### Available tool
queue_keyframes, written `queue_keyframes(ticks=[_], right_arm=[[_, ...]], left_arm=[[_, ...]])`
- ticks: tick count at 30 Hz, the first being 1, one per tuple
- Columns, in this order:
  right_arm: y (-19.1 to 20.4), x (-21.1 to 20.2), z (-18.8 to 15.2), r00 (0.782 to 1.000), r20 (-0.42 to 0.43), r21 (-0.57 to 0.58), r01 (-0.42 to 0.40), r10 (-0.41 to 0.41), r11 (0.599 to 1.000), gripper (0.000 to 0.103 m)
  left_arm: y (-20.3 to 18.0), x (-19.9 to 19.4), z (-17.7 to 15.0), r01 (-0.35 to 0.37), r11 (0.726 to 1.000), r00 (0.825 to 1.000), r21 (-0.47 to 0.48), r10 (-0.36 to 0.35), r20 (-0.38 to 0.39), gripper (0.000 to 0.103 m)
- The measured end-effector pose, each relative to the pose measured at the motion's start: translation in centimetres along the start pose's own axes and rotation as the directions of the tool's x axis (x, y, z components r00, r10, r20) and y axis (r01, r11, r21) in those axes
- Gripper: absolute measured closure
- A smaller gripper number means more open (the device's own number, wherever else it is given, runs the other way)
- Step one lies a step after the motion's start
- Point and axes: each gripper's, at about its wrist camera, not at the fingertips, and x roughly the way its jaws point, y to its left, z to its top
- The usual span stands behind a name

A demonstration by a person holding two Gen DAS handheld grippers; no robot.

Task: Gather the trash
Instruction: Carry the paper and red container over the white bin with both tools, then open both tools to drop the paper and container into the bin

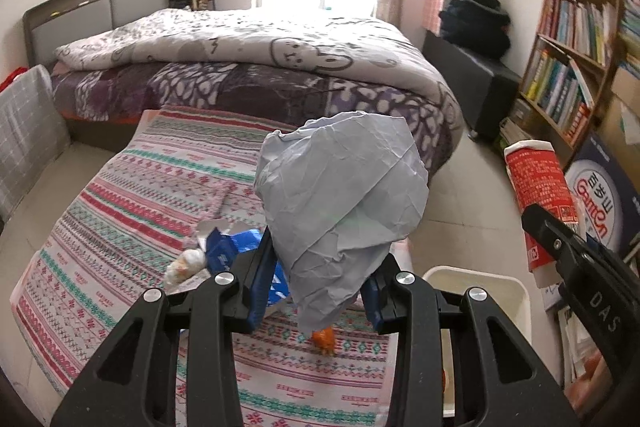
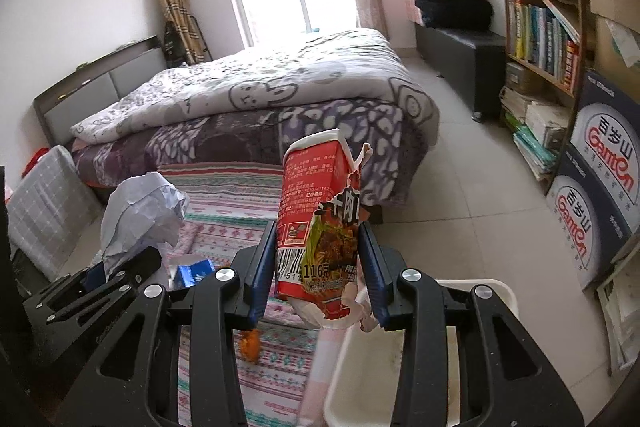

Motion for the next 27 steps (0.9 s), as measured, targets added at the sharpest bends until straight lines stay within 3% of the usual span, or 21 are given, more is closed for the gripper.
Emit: queue_keyframes(ticks=[10,23,27], right_arm=[[-3.9,-0.4,-0.4,0.998,-0.029,0.045,0.056,-0.055,0.997,0.065],[-9.0,-1.1,-1.3,0.988,-0.073,0.099,0.142,-0.135,0.985,0.065],[-11.0,-1.3,-1.6,0.984,-0.090,0.139,0.162,-0.151,0.977,0.058]], left_arm=[[-4.3,1.1,-1.4,0.060,0.993,0.998,0.101,-0.057,-0.028,0.065],[-10.6,2.6,-3.6,0.158,0.964,0.986,0.215,-0.142,-0.089,0.065],[-12.4,3.1,-4.3,0.180,0.954,0.982,0.239,-0.159,-0.106,0.065]])
